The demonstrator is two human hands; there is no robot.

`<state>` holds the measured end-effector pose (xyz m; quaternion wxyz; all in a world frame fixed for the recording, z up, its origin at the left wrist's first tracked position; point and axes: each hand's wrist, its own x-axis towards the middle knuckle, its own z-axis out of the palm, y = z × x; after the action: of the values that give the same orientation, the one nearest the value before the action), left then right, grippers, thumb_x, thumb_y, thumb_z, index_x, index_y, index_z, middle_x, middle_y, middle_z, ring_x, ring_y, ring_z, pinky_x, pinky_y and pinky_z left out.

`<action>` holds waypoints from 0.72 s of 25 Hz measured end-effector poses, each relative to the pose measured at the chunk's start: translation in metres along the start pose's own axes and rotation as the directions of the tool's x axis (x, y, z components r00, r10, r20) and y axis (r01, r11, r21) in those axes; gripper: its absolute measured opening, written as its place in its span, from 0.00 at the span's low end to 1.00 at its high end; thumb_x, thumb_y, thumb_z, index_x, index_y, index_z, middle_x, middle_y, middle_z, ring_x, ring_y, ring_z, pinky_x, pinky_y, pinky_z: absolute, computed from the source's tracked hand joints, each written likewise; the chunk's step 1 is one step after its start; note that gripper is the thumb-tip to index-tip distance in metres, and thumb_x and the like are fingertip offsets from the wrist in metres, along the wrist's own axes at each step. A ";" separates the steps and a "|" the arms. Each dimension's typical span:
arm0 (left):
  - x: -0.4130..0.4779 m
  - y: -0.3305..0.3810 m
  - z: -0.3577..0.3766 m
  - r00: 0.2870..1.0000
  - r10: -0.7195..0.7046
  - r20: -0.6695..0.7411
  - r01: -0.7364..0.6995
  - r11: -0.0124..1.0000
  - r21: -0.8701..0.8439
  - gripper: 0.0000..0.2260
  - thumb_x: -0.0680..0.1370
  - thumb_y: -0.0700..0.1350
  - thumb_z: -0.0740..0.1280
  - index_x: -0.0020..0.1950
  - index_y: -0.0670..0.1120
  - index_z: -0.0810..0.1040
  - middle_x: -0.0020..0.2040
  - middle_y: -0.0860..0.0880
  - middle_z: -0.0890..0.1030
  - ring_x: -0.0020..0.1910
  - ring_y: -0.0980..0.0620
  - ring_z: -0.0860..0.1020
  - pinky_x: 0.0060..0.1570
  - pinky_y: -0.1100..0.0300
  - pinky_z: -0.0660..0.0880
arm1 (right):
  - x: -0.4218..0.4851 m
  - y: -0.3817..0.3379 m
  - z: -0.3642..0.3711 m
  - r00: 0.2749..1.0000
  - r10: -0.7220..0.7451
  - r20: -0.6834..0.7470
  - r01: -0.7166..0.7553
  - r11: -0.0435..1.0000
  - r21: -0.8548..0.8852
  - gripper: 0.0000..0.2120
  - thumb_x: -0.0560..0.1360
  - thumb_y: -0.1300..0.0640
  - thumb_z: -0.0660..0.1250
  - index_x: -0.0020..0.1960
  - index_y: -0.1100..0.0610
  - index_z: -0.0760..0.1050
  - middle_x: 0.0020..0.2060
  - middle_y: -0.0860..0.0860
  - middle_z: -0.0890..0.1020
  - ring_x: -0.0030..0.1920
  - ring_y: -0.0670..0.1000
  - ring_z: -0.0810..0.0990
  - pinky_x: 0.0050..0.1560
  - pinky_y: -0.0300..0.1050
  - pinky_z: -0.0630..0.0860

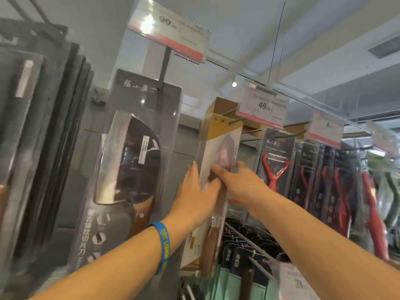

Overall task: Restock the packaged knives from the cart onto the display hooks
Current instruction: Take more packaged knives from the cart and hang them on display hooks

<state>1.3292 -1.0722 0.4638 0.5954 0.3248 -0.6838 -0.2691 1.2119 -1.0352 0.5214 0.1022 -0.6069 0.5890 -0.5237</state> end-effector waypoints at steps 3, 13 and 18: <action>0.001 -0.002 0.002 1.000 0.029 -0.002 -0.029 0.999 -0.023 0.37 0.78 0.59 0.64 0.82 0.53 0.49 0.81 0.52 0.56 0.78 0.51 0.58 0.76 0.50 0.58 | 0.002 0.000 0.004 1.000 -0.007 -0.006 0.008 1.000 0.020 0.29 0.78 0.41 0.70 0.73 0.52 0.68 0.61 0.51 0.81 0.59 0.56 0.82 0.61 0.60 0.80; -0.034 0.013 -0.004 0.990 0.132 0.045 -0.130 0.991 -0.044 0.38 0.78 0.58 0.64 0.81 0.54 0.45 0.81 0.55 0.52 0.79 0.56 0.53 0.73 0.58 0.54 | -0.029 -0.002 -0.009 0.991 0.014 -0.136 0.006 0.990 0.144 0.27 0.72 0.42 0.77 0.64 0.52 0.73 0.52 0.47 0.84 0.51 0.49 0.85 0.50 0.56 0.85; -0.054 0.021 -0.009 0.972 0.215 0.090 -0.204 0.971 -0.124 0.36 0.76 0.58 0.64 0.80 0.60 0.49 0.79 0.55 0.60 0.76 0.54 0.62 0.74 0.51 0.63 | -0.050 -0.001 -0.023 0.990 -0.002 -0.138 0.018 0.993 0.117 0.24 0.70 0.40 0.78 0.60 0.49 0.75 0.49 0.47 0.86 0.44 0.45 0.87 0.42 0.51 0.86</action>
<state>1.3402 -1.0174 0.4466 0.6022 0.2020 -0.7274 -0.2596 1.2077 -0.9828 0.5065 0.0945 -0.5652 0.5595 -0.5988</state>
